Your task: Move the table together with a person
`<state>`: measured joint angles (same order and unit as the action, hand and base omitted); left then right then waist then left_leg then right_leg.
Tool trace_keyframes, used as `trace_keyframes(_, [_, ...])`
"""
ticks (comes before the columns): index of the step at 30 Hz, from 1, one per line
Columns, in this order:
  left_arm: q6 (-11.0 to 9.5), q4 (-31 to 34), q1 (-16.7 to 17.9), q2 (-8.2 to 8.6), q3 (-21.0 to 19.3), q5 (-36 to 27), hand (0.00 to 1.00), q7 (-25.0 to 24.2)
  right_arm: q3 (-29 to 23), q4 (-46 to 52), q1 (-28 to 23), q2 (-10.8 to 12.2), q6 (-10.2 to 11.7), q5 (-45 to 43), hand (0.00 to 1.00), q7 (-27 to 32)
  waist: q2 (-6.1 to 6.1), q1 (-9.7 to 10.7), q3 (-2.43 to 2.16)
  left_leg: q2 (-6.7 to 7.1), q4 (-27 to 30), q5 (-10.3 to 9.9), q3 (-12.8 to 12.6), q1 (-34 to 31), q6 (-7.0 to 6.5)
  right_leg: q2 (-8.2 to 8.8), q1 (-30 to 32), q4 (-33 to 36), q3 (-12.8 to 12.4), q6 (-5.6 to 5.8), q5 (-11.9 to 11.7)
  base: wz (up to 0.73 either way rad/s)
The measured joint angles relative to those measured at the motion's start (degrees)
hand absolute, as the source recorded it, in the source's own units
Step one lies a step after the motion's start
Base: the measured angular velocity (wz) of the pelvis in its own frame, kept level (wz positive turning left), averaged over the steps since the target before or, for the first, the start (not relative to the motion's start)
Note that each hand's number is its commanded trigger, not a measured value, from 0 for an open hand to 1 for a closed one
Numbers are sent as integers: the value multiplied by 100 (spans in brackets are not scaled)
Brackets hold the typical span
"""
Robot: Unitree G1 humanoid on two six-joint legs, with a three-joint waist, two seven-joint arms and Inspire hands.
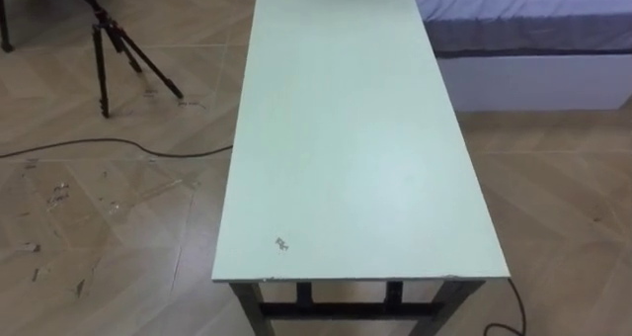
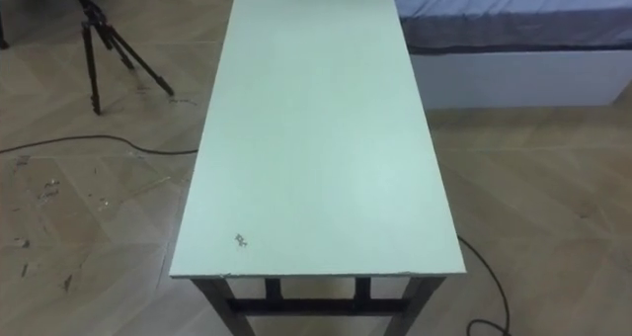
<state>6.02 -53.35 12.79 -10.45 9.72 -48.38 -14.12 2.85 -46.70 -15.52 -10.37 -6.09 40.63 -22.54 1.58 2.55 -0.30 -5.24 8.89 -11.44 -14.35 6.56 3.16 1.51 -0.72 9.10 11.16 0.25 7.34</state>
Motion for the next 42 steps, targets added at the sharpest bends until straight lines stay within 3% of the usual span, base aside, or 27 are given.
trace_keyframes(4, [13, 804, 192, -164, 507, -898, 0, -44, 403, 879, -300, -138, -84, 684, 0, -28, -8, -27, 16, 14, -4, 0, -4, -2, 0, 31, 102, 169, -17, 2, 63, -3])
trace_keyframes(8, [41, 1640, 268, -157, 993, -1702, 0, -143, 856, 1623, -410, -128, -176, 1236, 0, -157, -17, -15, 25, 12, -6, 0, -2, 3, 0, 29, 99, 175, -18, 0, 64, 0])
trace_keyframes(10, [154, 2327, 374, -173, 1218, -2093, 0, -165, 1123, 2080, -414, -104, -291, 1688, 0, -211, -18, 13, 29, 12, -7, 0, 3, 2, 0, 28, 104, 178, -14, 0, 64, 0])
trace_keyframes(16, [429, 3330, 320, -335, 1522, -2433, 0, -314, 1493, 2737, -355, -225, -473, 2027, 0, -288, 15, 28, 52, 11, -16, 0, 4, -2, 0, 16, 82, 190, -52, -1, 64, 0])
trace_keyframes(22, [437, 3712, 255, -475, 1569, -2621, 0, -346, 1519, 2758, -76, -331, -523, 2091, 0, -337, -23, 186, 80, 10, -15, 0, 11, -2, 0, 26, 50, 175, -8, -1, 64, 0])
trace_keyframes(30, [455, 3889, 20, -594, 1568, -2646, 0, -168, 1599, 2770, 217, -426, -526, 2288, 0, -254, -59, 193, 95, 10, -17, 0, 12, -1, 0, 24, 47, 171, -4, -3, 61, 0])
trace_keyframes(38, [779, 3852, -127, -608, 1447, -2867, 0, -32, 1595, 2770, 431, -543, -680, 2404, 0, -55, -62, 94, 100, 8, -18, 0, -8, 30, 0, 19, 80, 253, -44, -6, 60, -2])
trace_keyframes(42, [1010, 3523, -405, -600, 1206, -2905, 0, 118, 1529, 2770, 560, -585, -898, 2512, 0, 236, -60, -4, 104, 6, -19, 0, -68, 91, 0, 16, 64, 296, -115, -13, 56, -8])
